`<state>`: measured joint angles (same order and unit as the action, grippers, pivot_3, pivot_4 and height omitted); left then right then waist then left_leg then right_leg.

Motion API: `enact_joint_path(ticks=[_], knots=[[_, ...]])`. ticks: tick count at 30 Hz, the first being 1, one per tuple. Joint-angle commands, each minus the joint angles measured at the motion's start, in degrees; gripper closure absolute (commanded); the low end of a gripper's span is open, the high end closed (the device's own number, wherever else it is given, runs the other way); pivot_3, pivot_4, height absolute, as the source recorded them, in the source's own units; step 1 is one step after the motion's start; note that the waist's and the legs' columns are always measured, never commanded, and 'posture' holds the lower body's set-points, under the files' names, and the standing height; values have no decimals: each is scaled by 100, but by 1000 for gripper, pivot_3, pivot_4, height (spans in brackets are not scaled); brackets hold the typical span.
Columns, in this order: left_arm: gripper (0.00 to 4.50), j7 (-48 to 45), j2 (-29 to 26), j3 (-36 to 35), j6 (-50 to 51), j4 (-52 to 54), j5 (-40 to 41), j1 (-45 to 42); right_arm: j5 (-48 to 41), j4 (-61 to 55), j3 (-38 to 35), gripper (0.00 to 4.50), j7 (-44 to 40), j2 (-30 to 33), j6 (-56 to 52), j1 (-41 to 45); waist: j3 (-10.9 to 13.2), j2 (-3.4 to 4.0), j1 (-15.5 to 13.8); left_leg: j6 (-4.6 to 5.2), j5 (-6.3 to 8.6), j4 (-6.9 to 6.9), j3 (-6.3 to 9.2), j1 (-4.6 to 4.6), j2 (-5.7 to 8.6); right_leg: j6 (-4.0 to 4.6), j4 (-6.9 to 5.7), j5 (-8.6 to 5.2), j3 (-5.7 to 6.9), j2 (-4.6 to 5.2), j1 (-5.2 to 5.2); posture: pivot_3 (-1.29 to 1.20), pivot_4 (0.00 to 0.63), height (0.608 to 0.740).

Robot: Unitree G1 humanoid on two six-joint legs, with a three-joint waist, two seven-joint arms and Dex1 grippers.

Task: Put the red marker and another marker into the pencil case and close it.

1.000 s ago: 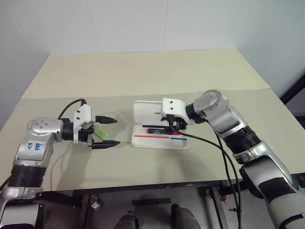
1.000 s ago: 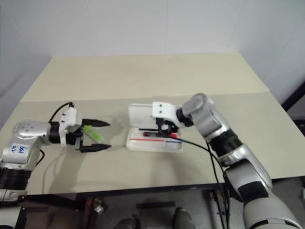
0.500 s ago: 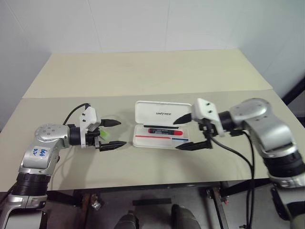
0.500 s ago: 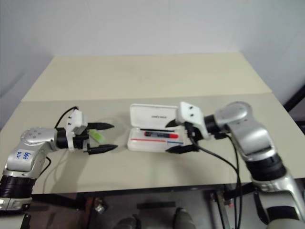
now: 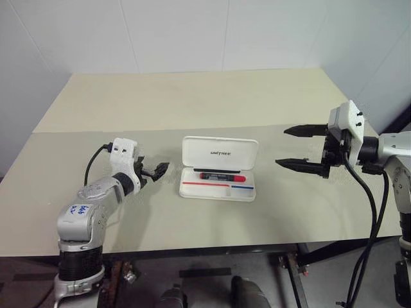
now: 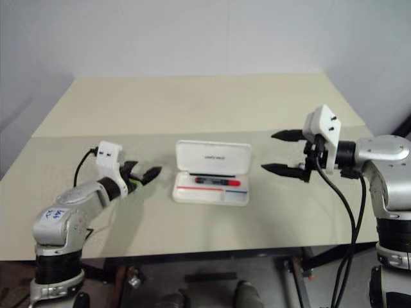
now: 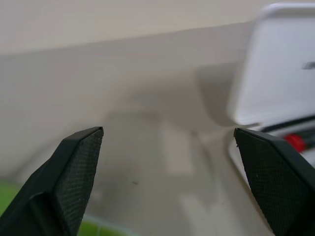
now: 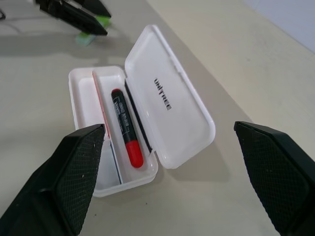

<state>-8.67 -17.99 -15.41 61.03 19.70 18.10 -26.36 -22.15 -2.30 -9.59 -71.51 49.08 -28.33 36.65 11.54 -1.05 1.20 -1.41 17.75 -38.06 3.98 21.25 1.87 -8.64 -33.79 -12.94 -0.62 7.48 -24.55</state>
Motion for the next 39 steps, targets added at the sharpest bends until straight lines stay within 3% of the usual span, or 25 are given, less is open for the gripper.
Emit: enact_joint_path(ticks=[1, 14, 21, 31, 39], knots=[[0, 1113, 521, -446, 810, 559, -322, -546, -283, 20, -94, 48, -23, 31, -31, 64, 1, -2, -38, 0, 0, 0, 1, 0, 2, 0, 5, 0, 0, 1, 1, 0, 150, 740], [0, 2684, 1688, -1483, 3096, 673, -1465, -2260, -694, 52, 196, 48, -2, -197, -233, 54, 3, -6, -126, -24, -5, 1, -1, 10, 6, -9, 30, 5, 1, -1, 3, 0, 150, 740], [0, 3317, 2181, -1034, 3147, 187, -2423, -2339, -718, 217, 287, 48, -17, -291, -175, 274, 5, -9, -144, -29, -1, 2, -1, 17, 6, -12, 41, 6, 2, 0, 2, 0, 150, 740], [0, 3268, 2588, -839, 3147, -665, -3640, -2573, -800, 12, 247, 48, 83, -324, -247, 217, 7, -12, -155, -32, 1, 1, -2, 20, 5, -13, 44, 7, 7, 0, 1, 0, 150, 740], [0, 2853, 2866, -1107, 3147, -1146, -4356, -2921, -909, -110, 174, 48, 277, -305, -271, 138, 7, -12, -143, -33, 4, 2, -4, 19, 4, -13, 47, 7, 9, 1, 1, 0, 150, 740]])
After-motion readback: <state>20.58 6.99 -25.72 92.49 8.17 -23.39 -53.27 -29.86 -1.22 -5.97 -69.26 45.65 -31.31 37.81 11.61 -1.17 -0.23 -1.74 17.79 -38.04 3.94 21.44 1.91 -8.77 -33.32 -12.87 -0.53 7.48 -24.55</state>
